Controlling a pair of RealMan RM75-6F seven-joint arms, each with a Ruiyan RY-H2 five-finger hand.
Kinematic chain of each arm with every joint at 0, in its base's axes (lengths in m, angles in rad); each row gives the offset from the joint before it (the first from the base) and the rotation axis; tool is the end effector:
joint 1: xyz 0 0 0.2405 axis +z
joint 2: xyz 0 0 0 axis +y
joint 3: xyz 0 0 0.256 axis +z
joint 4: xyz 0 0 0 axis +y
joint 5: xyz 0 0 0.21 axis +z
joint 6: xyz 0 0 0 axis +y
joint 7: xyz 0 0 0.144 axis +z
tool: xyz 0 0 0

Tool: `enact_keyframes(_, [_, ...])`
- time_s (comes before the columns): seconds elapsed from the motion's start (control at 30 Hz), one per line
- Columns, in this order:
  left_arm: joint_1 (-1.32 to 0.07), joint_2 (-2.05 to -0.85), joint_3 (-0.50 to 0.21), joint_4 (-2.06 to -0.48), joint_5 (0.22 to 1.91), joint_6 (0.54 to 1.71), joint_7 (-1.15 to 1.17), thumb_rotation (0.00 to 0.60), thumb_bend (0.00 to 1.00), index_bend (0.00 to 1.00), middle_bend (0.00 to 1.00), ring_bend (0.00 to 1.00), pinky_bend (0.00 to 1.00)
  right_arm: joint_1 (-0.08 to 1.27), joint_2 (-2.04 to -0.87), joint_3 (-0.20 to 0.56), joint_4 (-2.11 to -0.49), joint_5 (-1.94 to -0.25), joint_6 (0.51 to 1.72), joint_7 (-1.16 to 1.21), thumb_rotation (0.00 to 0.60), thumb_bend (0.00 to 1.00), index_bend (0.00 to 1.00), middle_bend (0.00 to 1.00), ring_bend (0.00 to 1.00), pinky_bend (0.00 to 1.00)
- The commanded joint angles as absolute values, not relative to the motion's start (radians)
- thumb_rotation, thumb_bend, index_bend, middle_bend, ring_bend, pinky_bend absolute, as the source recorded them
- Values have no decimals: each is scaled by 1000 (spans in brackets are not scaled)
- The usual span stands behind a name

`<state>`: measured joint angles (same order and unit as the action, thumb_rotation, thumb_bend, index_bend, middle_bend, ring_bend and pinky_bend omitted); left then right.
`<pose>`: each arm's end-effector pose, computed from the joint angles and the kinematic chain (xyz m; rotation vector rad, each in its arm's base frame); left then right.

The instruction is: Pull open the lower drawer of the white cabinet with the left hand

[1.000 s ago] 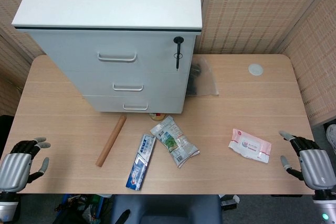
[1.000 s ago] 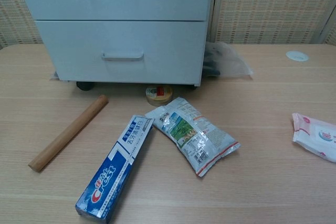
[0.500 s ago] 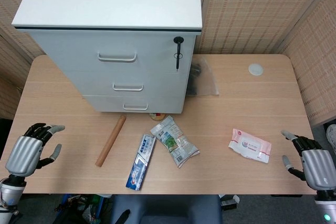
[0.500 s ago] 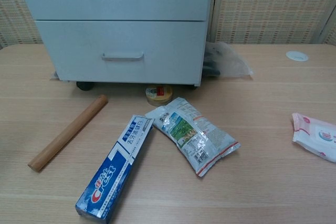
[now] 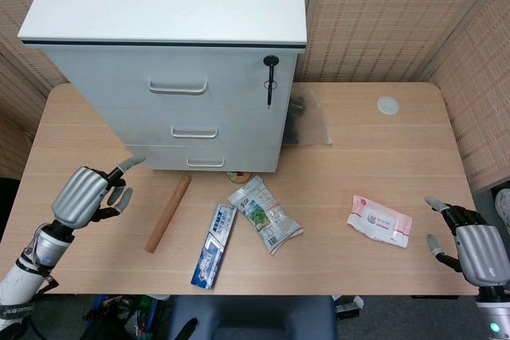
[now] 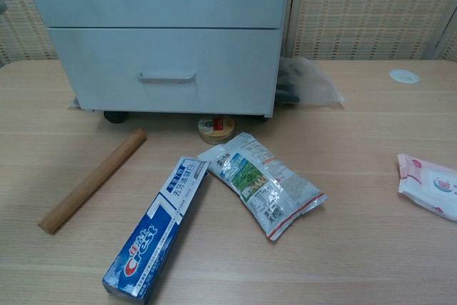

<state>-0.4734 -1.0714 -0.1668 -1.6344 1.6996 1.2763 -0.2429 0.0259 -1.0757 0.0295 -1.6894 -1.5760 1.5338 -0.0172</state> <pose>-0.1888 0.2948 0.1503 -1.8005 -0.7740 -1.3350 -0.2977 -0.1579 0.1654 1.3967 -0.9009 0.9343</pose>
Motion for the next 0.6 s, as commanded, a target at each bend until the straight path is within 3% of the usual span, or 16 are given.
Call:
enact_keyframes(0.03, [-517, -1076, -185, -1634, 1685, 1235, -264, 600, 613, 113, 876, 920, 1000, 26, -1076, 29, -1688, -1573, 1531, -17, 600, 327, 201, 314, 282, 306])
enact_keyframes(0.6, [-711, -1079, -244, -1641, 1561, 1021, -285, 600, 657, 122, 900, 945, 1000, 39, -1090, 31, -1666, -1558, 1504, -1, 600, 327, 201, 314, 282, 307])
